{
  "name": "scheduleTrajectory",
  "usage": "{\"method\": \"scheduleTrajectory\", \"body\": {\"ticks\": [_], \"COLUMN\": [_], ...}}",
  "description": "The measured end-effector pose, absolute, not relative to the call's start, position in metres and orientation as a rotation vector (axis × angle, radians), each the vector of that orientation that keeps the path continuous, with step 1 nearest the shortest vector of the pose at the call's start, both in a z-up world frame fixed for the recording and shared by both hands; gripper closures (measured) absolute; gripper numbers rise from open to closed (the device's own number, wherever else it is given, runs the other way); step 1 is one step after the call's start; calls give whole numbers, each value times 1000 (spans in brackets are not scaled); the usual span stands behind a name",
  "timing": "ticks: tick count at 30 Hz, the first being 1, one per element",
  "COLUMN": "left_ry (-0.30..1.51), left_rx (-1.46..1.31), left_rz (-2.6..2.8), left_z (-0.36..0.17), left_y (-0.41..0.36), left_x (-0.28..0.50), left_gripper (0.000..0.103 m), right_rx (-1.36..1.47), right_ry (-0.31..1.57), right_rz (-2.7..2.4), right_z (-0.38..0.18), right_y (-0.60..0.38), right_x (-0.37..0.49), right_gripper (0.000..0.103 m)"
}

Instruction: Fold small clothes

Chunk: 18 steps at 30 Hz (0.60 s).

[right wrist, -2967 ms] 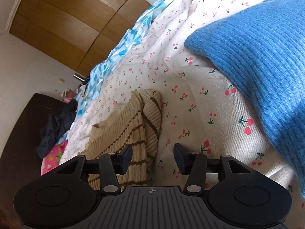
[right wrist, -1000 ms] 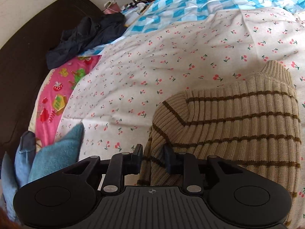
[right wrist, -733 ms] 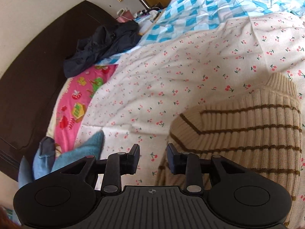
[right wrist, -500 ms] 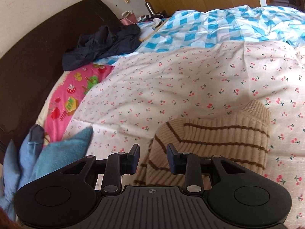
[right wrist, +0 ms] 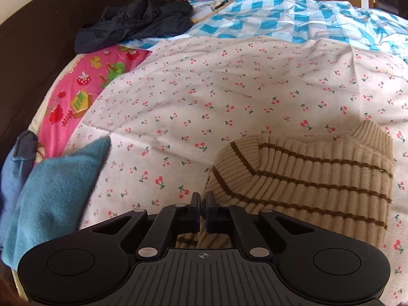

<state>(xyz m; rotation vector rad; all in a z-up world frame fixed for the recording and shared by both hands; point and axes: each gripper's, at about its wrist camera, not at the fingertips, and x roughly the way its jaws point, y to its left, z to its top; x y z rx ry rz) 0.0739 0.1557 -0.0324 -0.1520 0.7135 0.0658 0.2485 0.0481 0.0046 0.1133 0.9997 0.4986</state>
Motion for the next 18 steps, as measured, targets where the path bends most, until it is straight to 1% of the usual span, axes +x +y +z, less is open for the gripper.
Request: {"method": "scheduleTrajectory", "body": {"ticks": [3,5,6,7,8,13,18], "left_ry": [719,719,720,719,718,709,618], "left_rx": [-147,-143,-140,-138,-136,-164,-133], "left_rz": [70,70,68,67,67,75,94], "left_z": [-35,-36,-36,-35,-35,-33,-15], "left_y": [156,156,155,155,154,159,153], "left_x": [75,75,76,76,76,74,64], "left_gripper": [80,80,79,79,79,77,77], "right_rx": [92,146,161,170,178,133,38], "right_ry": [1036,1032,1027,1019,1004,898,904], "right_rz": [463,465,469,477,491,544,549], "right_z": [-17,-21,-17,-11,-3,37,28], "right_y": [57,53,51,48,43,15,-3], "right_x": [257,256,254,252,249,215,186], "right_gripper": [103,103,103,100,92,92,92]}}
